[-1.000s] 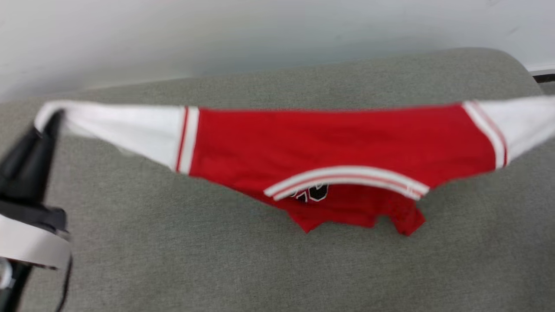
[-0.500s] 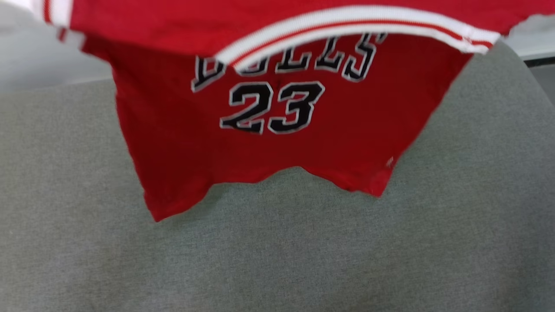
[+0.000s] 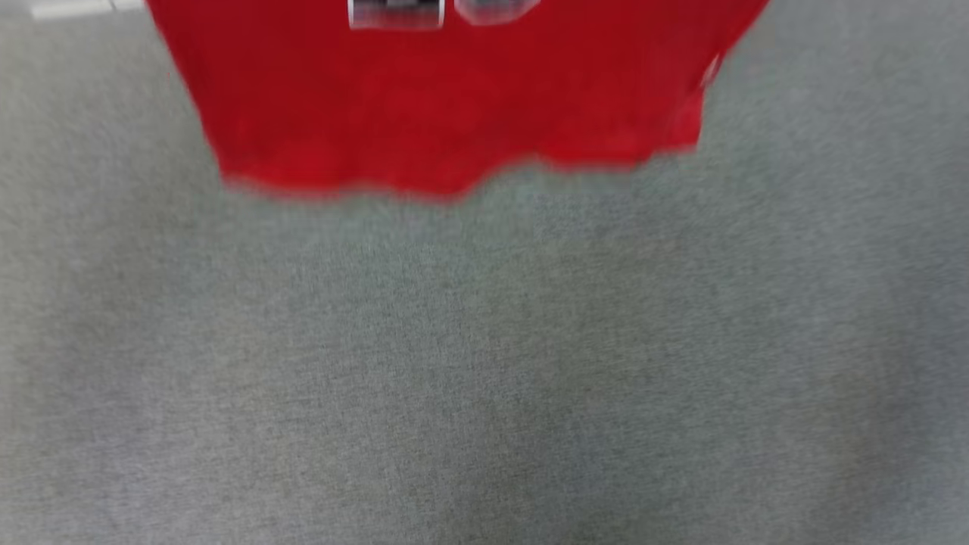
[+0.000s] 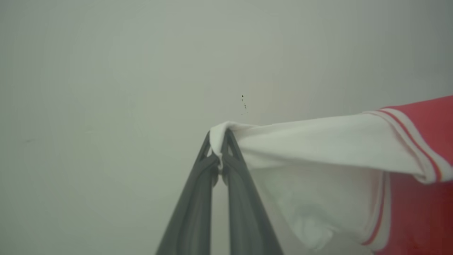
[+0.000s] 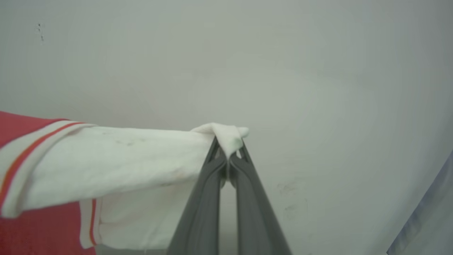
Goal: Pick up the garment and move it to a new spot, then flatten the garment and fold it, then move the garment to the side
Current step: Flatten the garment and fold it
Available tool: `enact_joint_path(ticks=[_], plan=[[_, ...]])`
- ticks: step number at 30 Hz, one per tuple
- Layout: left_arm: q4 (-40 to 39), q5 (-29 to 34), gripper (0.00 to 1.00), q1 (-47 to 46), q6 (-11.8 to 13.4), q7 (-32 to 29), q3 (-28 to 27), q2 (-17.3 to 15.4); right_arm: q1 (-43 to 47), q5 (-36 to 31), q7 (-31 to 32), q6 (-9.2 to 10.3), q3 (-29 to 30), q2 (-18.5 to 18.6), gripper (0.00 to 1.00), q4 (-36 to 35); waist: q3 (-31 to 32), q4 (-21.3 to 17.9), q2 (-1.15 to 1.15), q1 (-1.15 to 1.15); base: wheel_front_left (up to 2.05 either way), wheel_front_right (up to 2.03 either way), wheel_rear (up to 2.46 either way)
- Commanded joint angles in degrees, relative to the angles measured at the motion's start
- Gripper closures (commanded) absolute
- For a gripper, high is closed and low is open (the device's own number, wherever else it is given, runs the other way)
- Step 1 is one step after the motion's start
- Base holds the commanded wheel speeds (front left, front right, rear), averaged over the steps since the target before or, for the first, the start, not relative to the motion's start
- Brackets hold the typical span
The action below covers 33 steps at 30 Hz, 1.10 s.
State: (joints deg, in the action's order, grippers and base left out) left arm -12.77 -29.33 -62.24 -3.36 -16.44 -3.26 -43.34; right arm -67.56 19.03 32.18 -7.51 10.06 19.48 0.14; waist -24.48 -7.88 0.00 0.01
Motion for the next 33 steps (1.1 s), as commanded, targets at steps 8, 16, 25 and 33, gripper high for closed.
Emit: enact_joint_path(ticks=[8, 16, 25, 33], plan=[[16.7, 5.4, 1.00, -21.3, -0.9, 6.9, 7.1, 3.7, -15.9, -7.6, -11.1, 0.06, 1.8, -2.1, 1.00, 13.6, -9.3, 2.1, 0.00, -0.01, 0.00, 0.00, 0.00], [30.1, 7.0, 1.00, -25.2, -1.6, 15.0, 10.8, 8.1, -19.1, -13.6, -21.2, 0.06, 2.5, -5.8, 1.00, 25.3, -11.2, 3.9, 0.00, -0.01, 0.00, 0.00, 0.00], [37.2, 4.8, 1.00, -4.9, -2.3, 21.6, 13.5, 11.4, -3.7, -11.8, -22.5, 0.05, -3.2, -5.0, 1.00, 33.9, -6.9, 5.3, 0.00, -0.01, 0.00, 0.00, 0.00], [38.6, 3.9, 1.00, 18.3, -1.5, 24.3, 14.8, 10.1, 13.9, -4.6, -18.7, 0.07, -10.4, -0.1, 1.00, 34.3, 0.6, 5.8, 0.00, -0.01, 0.00, 0.00, 0.00]])
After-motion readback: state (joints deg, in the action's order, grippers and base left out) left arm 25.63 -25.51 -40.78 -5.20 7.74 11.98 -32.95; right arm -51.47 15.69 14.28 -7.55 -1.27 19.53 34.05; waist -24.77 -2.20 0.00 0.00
